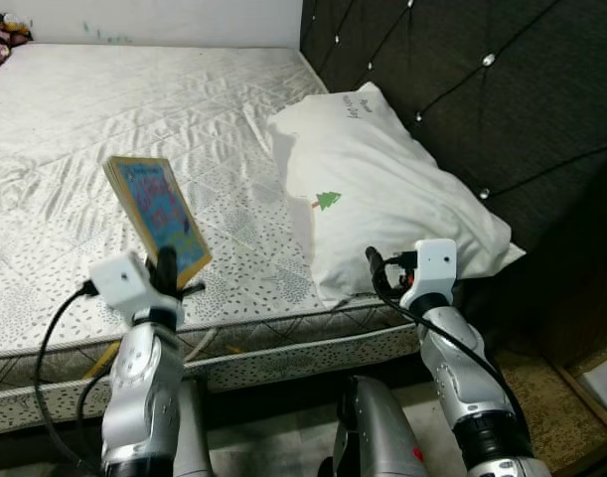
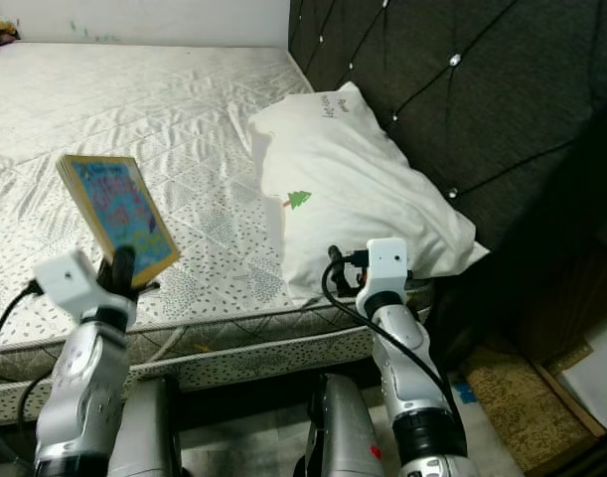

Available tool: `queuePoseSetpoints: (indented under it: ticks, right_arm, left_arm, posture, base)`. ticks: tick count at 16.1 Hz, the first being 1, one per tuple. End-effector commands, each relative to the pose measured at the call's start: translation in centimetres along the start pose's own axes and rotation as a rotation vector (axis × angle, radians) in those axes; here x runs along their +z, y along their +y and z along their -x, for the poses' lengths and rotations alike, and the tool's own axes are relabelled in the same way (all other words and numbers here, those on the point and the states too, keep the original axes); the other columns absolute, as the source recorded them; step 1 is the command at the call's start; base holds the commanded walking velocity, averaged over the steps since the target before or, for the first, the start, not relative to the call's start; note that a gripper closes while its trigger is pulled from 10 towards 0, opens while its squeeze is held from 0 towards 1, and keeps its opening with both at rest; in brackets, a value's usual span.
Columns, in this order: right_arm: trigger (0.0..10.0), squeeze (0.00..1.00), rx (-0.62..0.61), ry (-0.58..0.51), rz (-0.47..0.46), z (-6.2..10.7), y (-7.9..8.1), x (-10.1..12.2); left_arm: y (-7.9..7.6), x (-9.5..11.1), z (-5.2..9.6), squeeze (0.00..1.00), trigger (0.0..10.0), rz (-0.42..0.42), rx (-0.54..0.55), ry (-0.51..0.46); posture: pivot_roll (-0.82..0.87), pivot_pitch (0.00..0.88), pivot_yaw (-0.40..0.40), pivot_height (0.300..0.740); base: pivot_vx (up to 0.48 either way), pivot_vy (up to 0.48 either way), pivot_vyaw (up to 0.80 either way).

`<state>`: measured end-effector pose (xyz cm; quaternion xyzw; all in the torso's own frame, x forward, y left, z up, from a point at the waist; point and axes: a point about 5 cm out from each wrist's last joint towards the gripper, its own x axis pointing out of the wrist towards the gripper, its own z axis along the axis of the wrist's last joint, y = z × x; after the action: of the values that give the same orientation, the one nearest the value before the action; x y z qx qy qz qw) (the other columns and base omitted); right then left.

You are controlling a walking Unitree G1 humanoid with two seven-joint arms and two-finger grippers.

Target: Clean up the room

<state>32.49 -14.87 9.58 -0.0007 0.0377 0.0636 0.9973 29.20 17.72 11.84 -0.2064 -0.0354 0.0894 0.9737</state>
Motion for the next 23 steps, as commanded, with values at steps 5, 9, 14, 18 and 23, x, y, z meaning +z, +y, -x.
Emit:
queuePoseSetpoints:
  ticks: [5, 9, 14, 18, 23]
  right_arm:
    - [10.0, 0.00, -0.014, -0.026, 0.036, 0.5, -0.9, 0.5]
    - [10.0, 0.00, -0.024, -0.049, 0.050, 0.7, -1.4, 1.0]
    - [10.0, 0.00, -0.033, -0.068, 0.067, 0.9, -1.8, 1.6]
    - [10.0, 0.00, -0.035, -0.071, 0.069, 0.9, -1.7, 1.6]
    - [10.0, 0.00, -0.032, -0.080, 0.065, 0.8, -1.4, 1.7]
  left_arm:
    - [-0.6, -0.4, -3.9, 0.00, 10.0, 0.397, 0.007, -0.036]
    - [-1.3, -4.1, -5.1, 0.00, 10.0, 0.624, 0.038, 0.148]
    - [-4.2, -7.3, -4.7, 0.00, 10.0, 0.678, 0.016, 0.296]
    - [-5.5, -8.0, -4.5, 0.00, 10.0, 0.666, 0.000, 0.327]
    - [-6.6, -10.2, -3.1, 0.00, 10.0, 0.459, 0.014, 0.487]
  posture:
    - [-0.08, 0.060, -0.094, 0.523]
    - [-0.11, 0.058, -0.086, 0.523]
    - [-0.15, 0.053, -0.079, 0.523]
    - [-0.15, 0.047, -0.072, 0.523]
    - [-0.15, 0.033, -0.061, 0.523]
  base:
    - [0.000, 0.000, 0.00]
    - [0.000, 0.000, 0.00]
    - [0.000, 0.000, 0.00]
    - [0.000, 0.000, 0.00]
    - [0.000, 0.000, 0.00]
